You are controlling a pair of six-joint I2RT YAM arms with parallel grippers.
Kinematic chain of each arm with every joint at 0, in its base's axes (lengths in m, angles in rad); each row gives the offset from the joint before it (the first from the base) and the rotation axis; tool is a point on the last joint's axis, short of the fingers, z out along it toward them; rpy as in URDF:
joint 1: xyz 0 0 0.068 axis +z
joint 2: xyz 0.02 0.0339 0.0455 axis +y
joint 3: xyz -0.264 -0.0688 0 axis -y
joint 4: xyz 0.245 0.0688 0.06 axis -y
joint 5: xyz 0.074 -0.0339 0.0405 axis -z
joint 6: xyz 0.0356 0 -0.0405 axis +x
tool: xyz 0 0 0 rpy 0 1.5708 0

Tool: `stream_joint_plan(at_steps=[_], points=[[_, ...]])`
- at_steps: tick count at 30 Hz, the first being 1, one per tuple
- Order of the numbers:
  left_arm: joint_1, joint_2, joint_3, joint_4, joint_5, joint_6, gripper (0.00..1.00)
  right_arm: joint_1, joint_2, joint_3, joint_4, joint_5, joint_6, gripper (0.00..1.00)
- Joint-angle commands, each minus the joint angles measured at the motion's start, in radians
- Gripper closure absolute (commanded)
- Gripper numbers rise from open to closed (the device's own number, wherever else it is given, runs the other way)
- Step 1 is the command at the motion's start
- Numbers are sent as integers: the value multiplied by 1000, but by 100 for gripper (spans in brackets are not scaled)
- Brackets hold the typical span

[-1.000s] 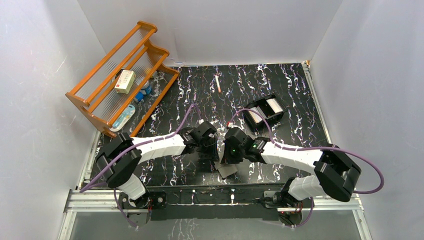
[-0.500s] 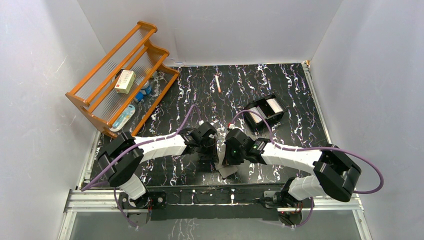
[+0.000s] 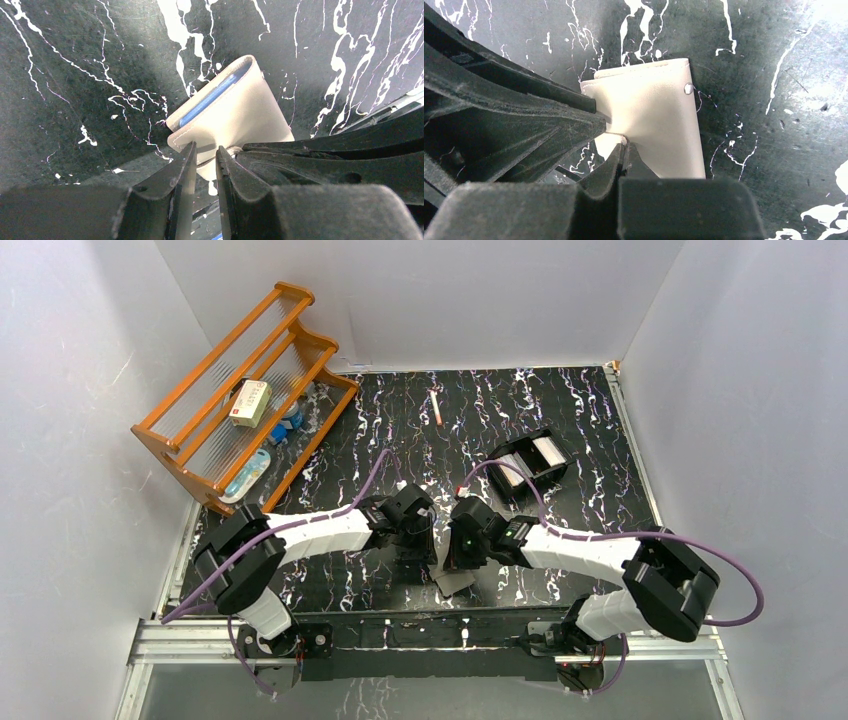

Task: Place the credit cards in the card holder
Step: Close the card holder at the center of the board.

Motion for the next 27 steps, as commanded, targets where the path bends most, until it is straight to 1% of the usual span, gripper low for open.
stream_joint_plan(at_steps=[1,8,10,16,21,27], points=[[-5,-65,-9,-23,15,-16,80,-3,47,-38,-24,21,-6,100],[-8,-102,-37,-9,29,-40,80,0,60,-81,-22,18,-5,100],[-11,-108,-40,-1,37,-43,80,0,49,-102,-13,16,21,100],[-38,-70,-40,58,72,-52,81,-1,28,-127,-7,21,26,100],[-54,-30,-42,60,61,-56,88,-1,18,-138,-22,39,24,100],[-66,-12,-53,20,9,-58,92,0,8,-162,-31,57,20,100]])
